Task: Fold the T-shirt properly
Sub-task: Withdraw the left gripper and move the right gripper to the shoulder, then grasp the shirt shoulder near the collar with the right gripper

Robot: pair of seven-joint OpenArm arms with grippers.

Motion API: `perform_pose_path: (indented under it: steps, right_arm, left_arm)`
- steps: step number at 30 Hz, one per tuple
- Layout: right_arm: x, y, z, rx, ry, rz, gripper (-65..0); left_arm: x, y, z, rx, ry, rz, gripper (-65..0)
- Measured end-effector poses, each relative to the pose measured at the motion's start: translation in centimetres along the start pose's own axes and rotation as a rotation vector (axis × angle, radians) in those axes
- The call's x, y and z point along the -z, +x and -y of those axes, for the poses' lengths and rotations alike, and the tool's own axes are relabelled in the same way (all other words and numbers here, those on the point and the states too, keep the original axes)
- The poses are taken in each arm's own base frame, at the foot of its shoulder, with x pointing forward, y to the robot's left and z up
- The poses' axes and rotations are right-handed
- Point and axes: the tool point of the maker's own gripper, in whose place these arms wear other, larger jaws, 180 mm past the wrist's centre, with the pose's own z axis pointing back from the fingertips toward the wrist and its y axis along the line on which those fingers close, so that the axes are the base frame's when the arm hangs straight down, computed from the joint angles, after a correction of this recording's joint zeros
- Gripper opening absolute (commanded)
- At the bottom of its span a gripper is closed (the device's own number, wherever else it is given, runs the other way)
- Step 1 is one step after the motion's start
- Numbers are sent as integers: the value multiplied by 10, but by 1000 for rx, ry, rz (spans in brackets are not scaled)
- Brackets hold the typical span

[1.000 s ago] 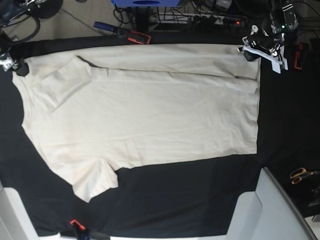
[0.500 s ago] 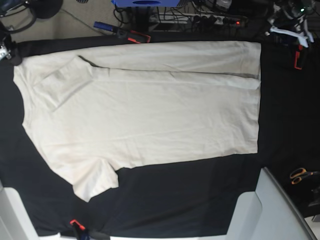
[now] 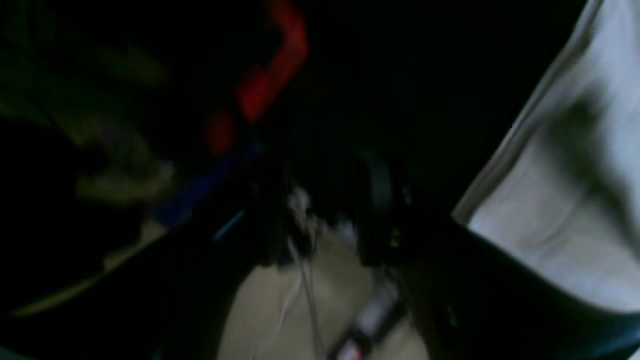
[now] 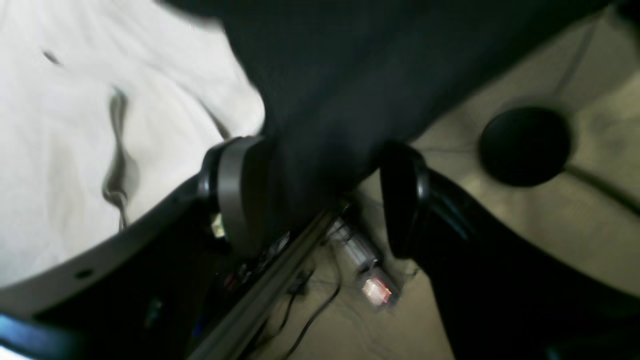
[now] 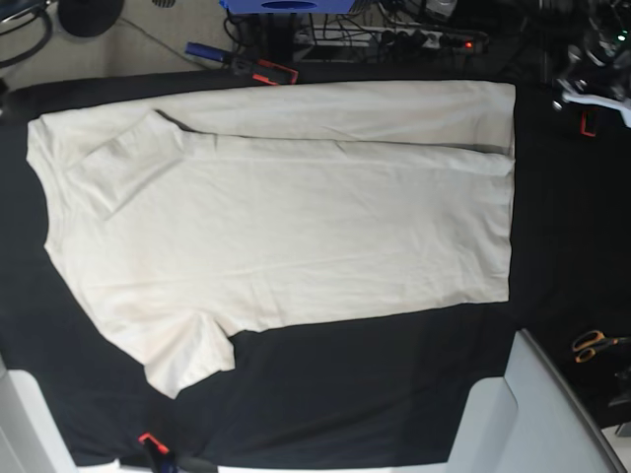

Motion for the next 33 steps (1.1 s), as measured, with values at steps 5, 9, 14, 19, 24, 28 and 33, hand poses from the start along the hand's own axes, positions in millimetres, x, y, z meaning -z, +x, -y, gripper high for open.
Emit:
perform_pose_path:
  steps: [5,9,14,19,24,28,33]
  right_arm:
    - [11,61,-46,-235,60,41,-311]
    - [43,92,-118,-336,231,147,-311]
    - [97,92,-172,-336,381,109,-309]
    - [123,121,-194,-250,433,159,-309]
    - [138,116,-188,-286,384,147,-308]
    - [146,110,-190,-335,353,137,-308]
    - [150,100,-197,-388,356,102,-308]
  left_arm:
    - [-11,55,23,6,-41,153,-448]
    - [-3,85,54,-35,-109,222,-479]
    - [16,95,104,77,-216,188,-481]
    - [19,106,125,222,-264,190,-481]
    - [24,97,121,213,-257,164,-481]
    - [27,92,118,211,-251,148,-481]
    - [27,93,119,211,-252,150,-481]
